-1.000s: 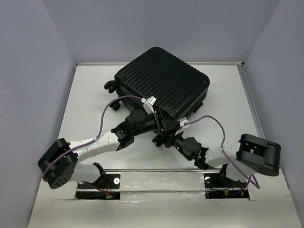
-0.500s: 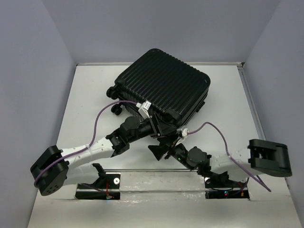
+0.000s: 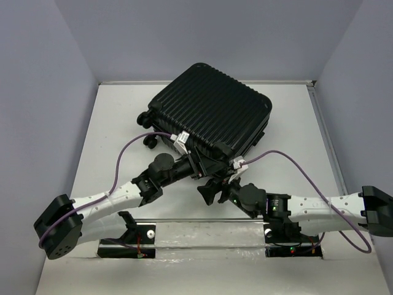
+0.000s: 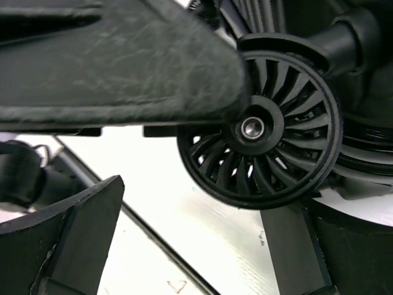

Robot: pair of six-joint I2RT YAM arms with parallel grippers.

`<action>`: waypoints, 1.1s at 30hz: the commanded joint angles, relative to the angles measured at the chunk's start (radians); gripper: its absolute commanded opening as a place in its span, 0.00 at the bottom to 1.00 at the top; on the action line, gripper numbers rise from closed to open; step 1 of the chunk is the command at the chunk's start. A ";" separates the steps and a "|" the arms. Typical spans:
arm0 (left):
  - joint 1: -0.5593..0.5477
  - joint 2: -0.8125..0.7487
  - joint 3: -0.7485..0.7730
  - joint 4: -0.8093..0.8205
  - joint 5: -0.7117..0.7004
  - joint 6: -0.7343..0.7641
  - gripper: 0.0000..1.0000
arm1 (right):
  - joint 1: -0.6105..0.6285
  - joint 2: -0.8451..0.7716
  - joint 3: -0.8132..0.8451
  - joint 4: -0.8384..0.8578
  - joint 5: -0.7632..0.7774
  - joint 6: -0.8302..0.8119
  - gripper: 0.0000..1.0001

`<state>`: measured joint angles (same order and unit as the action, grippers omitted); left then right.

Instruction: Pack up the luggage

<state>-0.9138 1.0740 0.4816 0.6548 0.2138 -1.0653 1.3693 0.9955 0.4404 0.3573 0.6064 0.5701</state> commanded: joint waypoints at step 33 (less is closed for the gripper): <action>0.023 -0.207 -0.142 -0.075 -0.243 0.117 0.45 | -0.006 0.081 0.319 -0.317 0.414 -0.029 0.15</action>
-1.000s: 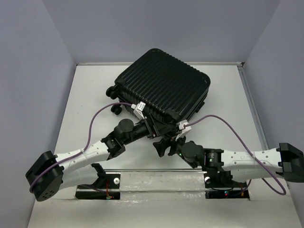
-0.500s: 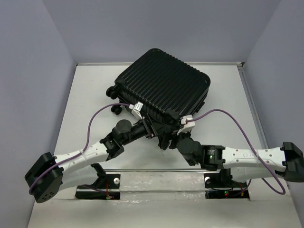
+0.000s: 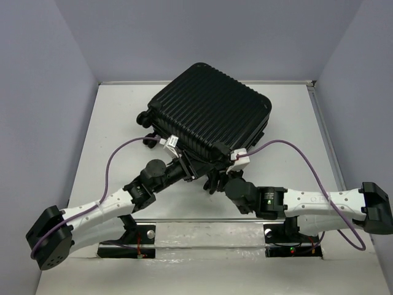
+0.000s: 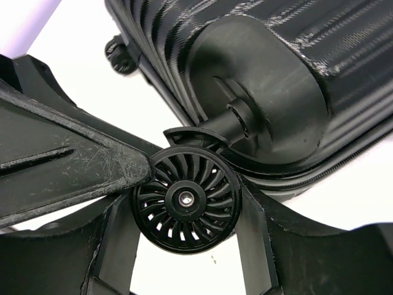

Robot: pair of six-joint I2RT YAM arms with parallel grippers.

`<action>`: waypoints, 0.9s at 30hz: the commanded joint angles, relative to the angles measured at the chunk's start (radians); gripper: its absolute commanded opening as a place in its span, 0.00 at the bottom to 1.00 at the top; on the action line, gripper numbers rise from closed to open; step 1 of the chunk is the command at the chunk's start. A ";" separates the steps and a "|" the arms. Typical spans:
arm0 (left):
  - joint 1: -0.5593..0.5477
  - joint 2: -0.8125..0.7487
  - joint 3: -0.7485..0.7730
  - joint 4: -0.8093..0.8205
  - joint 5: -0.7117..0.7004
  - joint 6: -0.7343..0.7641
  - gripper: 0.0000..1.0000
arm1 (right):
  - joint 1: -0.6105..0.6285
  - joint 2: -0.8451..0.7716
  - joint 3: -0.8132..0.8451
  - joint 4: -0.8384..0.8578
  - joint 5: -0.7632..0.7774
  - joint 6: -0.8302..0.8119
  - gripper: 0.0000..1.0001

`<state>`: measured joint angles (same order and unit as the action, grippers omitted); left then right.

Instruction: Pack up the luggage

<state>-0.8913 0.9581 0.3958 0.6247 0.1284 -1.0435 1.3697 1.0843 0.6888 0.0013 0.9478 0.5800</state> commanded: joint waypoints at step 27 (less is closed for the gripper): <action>-0.167 0.017 -0.124 -0.023 -0.512 0.243 0.57 | -0.043 0.039 0.308 -0.098 -0.115 -0.295 0.07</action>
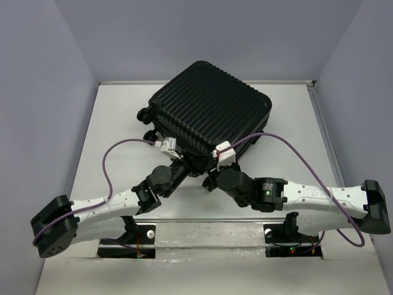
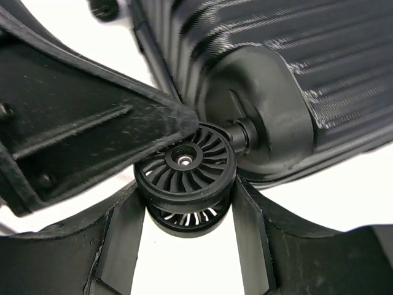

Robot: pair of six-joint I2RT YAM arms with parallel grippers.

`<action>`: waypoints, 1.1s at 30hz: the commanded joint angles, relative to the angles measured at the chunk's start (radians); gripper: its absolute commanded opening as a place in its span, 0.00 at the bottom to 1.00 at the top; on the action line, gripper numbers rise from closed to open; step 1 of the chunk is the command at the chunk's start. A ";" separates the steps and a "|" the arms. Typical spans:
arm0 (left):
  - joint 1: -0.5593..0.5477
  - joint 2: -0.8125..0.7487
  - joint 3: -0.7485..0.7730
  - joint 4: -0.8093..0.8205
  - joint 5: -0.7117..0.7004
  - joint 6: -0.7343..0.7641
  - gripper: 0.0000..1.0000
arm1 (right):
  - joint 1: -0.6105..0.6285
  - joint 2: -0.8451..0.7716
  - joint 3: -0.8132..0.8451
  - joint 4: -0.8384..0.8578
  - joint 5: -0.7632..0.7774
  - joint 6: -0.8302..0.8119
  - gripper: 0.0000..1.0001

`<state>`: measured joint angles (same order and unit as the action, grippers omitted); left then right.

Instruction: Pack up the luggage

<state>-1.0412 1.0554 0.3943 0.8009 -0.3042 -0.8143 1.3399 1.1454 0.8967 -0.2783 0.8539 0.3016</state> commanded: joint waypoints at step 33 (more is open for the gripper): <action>-0.175 0.143 0.000 -0.013 -0.383 0.148 0.54 | -0.058 0.025 0.096 0.200 -0.142 0.045 0.07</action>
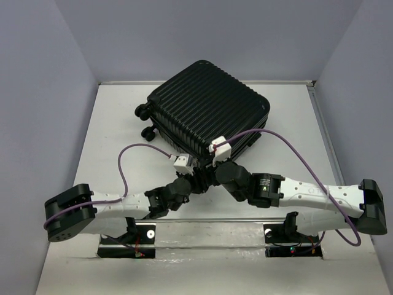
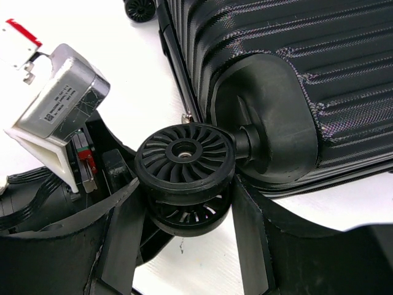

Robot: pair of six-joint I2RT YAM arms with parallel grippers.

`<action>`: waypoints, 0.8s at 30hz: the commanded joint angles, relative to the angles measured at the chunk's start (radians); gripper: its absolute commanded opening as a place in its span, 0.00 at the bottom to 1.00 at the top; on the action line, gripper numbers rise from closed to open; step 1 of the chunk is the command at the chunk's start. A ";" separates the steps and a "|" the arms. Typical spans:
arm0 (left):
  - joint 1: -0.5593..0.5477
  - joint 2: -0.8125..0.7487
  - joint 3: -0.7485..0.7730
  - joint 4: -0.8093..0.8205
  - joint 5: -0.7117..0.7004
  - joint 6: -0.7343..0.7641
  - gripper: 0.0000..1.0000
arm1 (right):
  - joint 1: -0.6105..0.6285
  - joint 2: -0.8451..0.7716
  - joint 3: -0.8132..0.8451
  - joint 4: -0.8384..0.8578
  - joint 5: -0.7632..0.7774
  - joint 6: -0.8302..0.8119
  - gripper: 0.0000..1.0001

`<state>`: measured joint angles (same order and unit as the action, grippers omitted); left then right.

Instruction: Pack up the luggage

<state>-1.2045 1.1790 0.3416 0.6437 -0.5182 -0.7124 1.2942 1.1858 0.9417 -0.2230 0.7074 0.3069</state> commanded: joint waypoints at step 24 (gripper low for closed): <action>-0.026 0.156 0.094 0.468 -0.453 0.224 0.06 | -0.012 -0.049 -0.072 0.267 -0.091 0.115 0.07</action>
<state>-1.2385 1.3823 0.3801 0.9970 -0.8158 -0.5701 1.2690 1.1816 0.8833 -0.1108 0.6552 0.3386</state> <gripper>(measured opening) 0.106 0.591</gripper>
